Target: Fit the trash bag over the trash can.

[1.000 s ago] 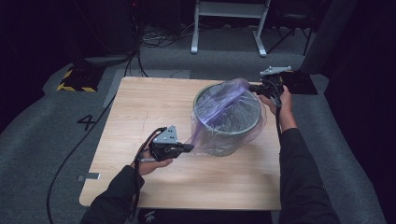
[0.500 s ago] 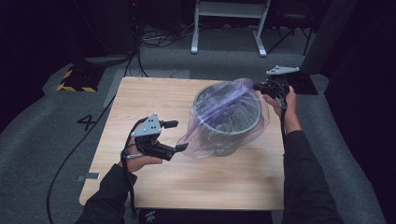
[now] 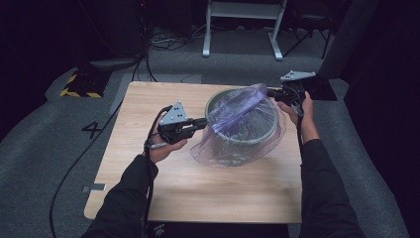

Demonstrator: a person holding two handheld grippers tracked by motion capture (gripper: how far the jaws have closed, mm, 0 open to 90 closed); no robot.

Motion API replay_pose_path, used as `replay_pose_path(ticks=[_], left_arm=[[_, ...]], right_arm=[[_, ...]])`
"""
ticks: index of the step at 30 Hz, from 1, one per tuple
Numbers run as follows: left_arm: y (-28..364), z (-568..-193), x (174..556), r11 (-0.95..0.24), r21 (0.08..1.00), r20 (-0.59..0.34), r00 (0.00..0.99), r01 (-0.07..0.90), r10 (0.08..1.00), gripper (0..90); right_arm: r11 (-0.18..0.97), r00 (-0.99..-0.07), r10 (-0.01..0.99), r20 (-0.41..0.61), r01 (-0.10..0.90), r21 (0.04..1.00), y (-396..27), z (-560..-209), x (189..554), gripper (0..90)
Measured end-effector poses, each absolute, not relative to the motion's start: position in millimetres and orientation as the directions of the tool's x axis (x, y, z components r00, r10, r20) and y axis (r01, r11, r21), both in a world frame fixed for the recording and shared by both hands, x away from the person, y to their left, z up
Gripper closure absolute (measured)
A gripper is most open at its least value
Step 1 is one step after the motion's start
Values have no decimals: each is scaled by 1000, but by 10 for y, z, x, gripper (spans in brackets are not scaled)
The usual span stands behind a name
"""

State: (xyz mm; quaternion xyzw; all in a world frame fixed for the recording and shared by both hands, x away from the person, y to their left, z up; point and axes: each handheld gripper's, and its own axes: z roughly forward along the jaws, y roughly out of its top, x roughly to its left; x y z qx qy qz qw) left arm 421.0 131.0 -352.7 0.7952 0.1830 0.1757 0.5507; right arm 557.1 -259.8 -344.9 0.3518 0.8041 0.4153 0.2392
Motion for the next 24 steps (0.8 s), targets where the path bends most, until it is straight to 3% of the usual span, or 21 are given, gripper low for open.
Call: replay_pose_path(ticks=[4,8,11,12,15,17,20,21,24], left_arm=[[1301,-3543,4259,-328,939,77,870,100,487,899],[1337,-3558,4366,-288,948,40,853,132,521,900],[1373,-3558,4411,-214,965,-24,868,149,496,887],[1381,-3545,4414,-195,968,-42,865,160,500,731],[1384,-3495,4428,-171,967,-86,875,188,477,419],[1337,-3468,4436,-197,960,-82,873,199,481,308],[1269,-3460,4485,-234,948,-82,877,216,474,316],[1263,-3461,4503,-234,949,-82,881,212,466,368],[1258,-3467,4551,-261,944,-51,873,200,484,654]], right_arm=[[416,-648,756,-94,364,833,-2570,-3470,5570,889],[415,-649,756,-89,371,831,-2562,-3495,5574,889],[415,-645,760,-87,378,828,-2555,-3516,5578,887],[414,-644,760,-87,376,829,-2555,-3513,5575,887],[412,-645,759,-91,367,834,-2561,-3482,5563,887],[409,-644,760,-90,366,836,-2564,-3470,5562,885],[406,-647,758,-86,365,838,-2556,-3461,5552,884],[405,-648,757,-85,363,839,-2553,-3459,5548,884],[410,-650,755,-89,361,838,-2539,-3458,5544,881]])
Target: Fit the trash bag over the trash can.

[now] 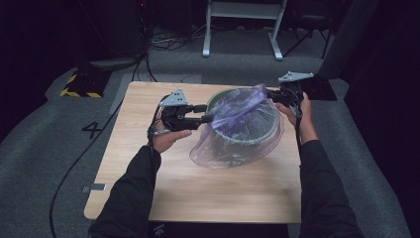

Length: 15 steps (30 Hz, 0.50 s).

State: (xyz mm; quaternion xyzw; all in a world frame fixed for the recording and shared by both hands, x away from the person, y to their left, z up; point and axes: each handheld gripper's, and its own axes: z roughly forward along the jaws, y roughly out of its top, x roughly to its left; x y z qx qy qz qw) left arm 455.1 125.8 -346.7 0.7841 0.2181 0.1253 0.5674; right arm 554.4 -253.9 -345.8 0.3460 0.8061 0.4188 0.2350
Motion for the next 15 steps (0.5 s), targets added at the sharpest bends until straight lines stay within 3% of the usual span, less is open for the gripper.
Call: replay_pose_path(ticks=[3,4,15], left_arm=[[1297,-3483,4595,-251,949,-35,858,189,513,865],[1310,-3487,4616,-245,950,-35,849,192,528,896],[1366,-3821,5017,-174,914,-196,773,368,603,900]], right_arm=[[412,-653,751,-92,357,838,-2528,-3445,5541,880],[415,-655,750,-95,354,838,-2523,-3443,5542,880],[419,-652,755,-71,397,817,-2510,-3592,5618,886]])
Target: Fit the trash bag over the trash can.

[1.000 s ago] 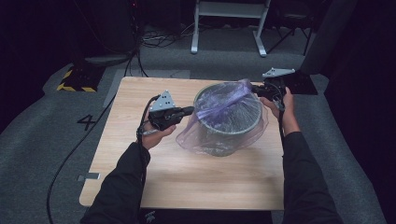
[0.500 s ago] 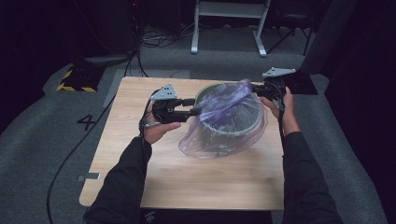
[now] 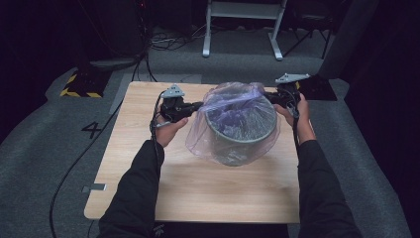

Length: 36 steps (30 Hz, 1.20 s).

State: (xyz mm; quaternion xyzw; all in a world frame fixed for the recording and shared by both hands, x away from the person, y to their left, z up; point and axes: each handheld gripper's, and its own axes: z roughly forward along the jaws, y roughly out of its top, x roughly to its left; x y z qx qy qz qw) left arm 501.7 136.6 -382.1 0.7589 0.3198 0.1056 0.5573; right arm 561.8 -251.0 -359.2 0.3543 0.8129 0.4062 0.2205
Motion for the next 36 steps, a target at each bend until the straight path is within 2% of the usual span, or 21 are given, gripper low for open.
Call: replay_pose_path(ticks=[8,16,19,23,24,25,26,27,29,31,36], left_arm=[[1187,-4136,5231,-198,860,-265,743,470,615,900],[1091,-4341,5298,-251,799,-310,733,546,606,900],[1105,-4401,5255,-305,773,-291,739,556,608,900],[1203,-4433,5159,-296,788,-271,736,540,621,897],[1218,-4417,5116,-299,794,-246,730,529,637,804],[1244,-4394,5072,-297,799,-232,724,523,649,646],[1282,-4366,5028,-290,805,-220,714,517,665,546],[1334,-4336,4979,-284,816,-209,715,504,667,449],[1454,-4274,4865,-265,848,-188,728,459,660,412],[1583,-4214,4764,-243,866,-183,729,437,660,329],[1755,-4124,4491,-241,897,-162,784,370,600,222]], right_arm=[[380,-656,754,11,449,809,-2584,-3827,5663,888],[380,-666,745,43,476,793,-2613,-4070,5623,900],[372,-668,741,62,486,791,-2643,-4157,5559,900],[372,-667,743,57,482,793,-2725,-4268,5458,895],[365,-662,747,57,481,797,-2759,-4282,5432,848],[364,-659,751,49,473,803,-2790,-4284,5400,747],[354,-646,762,41,469,809,-2826,-4277,5366,678],[338,-631,775,40,468,816,-2875,-4269,5327,666],[325,-623,782,31,450,832,-2993,-4250,5253,594],[321,-605,796,20,450,833,-3112,-4226,5187,507],[336,-628,779,-10,404,851,-3338,-4147,4959,398]])
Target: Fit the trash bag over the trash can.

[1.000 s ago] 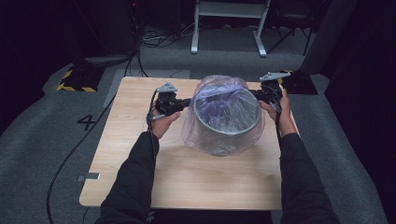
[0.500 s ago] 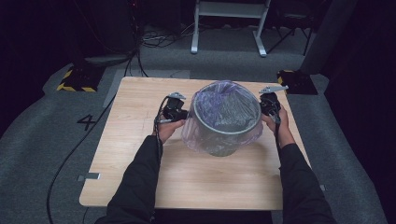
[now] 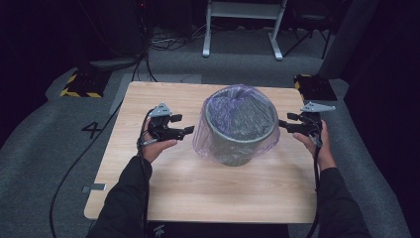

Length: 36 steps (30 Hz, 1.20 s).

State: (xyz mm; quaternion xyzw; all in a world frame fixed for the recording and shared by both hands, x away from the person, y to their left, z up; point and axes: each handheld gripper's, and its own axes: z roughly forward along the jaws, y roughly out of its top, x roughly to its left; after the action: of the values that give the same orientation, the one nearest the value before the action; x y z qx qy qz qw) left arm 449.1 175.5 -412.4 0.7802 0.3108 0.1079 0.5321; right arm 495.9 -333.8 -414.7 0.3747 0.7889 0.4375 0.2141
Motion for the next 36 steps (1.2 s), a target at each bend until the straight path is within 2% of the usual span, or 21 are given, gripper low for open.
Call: replay_pose_path(ticks=[4,7,9,13,15,16,17,18,19,22,23,24,29,36], left_arm=[[1636,-4165,4221,-320,890,-126,850,324,511,167],[1497,-4205,4077,-382,875,-93,878,297,469,158],[1427,-4225,4036,-405,869,-78,885,286,459,161],[1316,-4253,4031,-431,862,-54,893,268,448,217],[1255,-4269,4045,-445,857,-37,891,261,452,281],[1233,-4278,4056,-448,856,-31,891,257,452,345],[1215,-4284,4069,-450,855,-25,887,258,461,382],[1203,-4293,4084,-452,855,-29,893,254,449,443],[1194,-4304,4094,-453,857,-31,902,246,431,573],[1175,-4329,4116,-458,858,-14,901,233,433,804],[1179,-4339,4126,-450,861,-19,899,238,438,862],[1183,-4346,4136,-443,864,-26,902,238,432,897],[1147,-4447,4161,-511,825,-4,905,244,426,899],[1142,-4628,4190,-556,784,-2,898,275,441,899]], right_arm=[[372,-696,717,-42,332,867,-3420,-4091,4698,331],[413,-755,651,-82,261,873,-3389,-4067,4485,291],[469,-774,612,-160,194,861,-3289,-4056,4355,279],[513,-786,569,-244,108,851,-3075,-4006,4207,268],[526,-789,551,-273,74,847,-2989,-3999,4163,322],[530,-797,539,-274,68,845,-2952,-4003,4152,338],[539,-807,523,-274,64,840,-2917,-4012,4144,393],[551,-813,509,-282,57,833,-2888,-4023,4140,469],[553,-819,500,-281,51,832,-2868,-4033,4138,552],[528,-833,484,-266,36,848,-2858,-4048,4129,836],[521,-837,477,-268,24,853,-2858,-4054,4119,896],[531,-840,461,-287,3,847,-2853,-4075,4098,900],[596,-865,419,-277,33,802,-2826,-4241,4053,900],[626,-874,426,-234,98,774,-2873,-4430,4055,900]])
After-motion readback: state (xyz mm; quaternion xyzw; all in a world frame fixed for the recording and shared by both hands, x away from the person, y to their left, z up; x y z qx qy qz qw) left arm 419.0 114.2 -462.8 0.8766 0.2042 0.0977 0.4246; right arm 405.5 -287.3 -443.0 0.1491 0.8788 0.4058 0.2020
